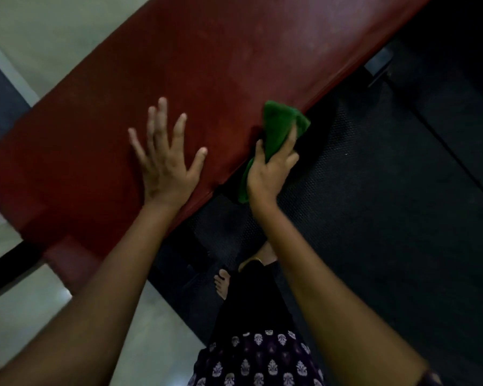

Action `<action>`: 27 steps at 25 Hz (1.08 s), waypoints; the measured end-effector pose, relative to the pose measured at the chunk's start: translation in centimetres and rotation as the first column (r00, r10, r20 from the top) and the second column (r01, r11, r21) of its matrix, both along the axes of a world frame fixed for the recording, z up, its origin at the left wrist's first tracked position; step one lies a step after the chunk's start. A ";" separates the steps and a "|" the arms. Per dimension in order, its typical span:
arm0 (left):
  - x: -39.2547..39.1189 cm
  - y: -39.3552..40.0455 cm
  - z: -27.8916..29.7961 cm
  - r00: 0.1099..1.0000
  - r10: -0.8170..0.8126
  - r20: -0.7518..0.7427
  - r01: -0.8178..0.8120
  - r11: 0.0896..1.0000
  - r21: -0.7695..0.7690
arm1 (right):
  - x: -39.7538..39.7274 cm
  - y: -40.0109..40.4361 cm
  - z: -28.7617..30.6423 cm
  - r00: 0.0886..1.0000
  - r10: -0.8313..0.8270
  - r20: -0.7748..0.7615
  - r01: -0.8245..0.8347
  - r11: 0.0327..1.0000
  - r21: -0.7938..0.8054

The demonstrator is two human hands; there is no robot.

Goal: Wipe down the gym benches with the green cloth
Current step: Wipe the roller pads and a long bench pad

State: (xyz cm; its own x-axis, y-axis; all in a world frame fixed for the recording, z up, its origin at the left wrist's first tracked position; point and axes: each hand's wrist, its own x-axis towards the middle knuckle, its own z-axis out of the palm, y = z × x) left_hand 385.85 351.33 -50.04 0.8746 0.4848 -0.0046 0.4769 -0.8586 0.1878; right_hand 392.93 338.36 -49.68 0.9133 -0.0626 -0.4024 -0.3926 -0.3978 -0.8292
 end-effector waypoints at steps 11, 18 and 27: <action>-7.0 -0.5 -2.2 0.980 0.188 0.060 -0.190 0.982 0.023 | -3.0 1.1 -0.2 0.998 -0.062 0.007 0.061 0.994 0.088; -7.3 -0.3 -2.1 0.976 0.189 0.109 -0.190 0.982 0.004 | -3.5 -6.8 -0.1 0.807 0.544 0.231 -0.545 0.836 -0.065; -7.2 -0.1 -1.7 0.947 0.301 0.109 -0.304 0.952 0.019 | 13.4 -7.8 -0.4 -0.485 0.858 0.169 -0.414 -0.056 -0.908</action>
State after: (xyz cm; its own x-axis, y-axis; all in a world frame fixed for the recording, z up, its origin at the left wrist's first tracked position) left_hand 378.67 351.21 -51.77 0.6815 0.7249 0.1002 0.6947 -0.6839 0.2226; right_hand 406.34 330.56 -50.11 -0.1073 0.9926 0.0570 0.9938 0.1087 -0.0220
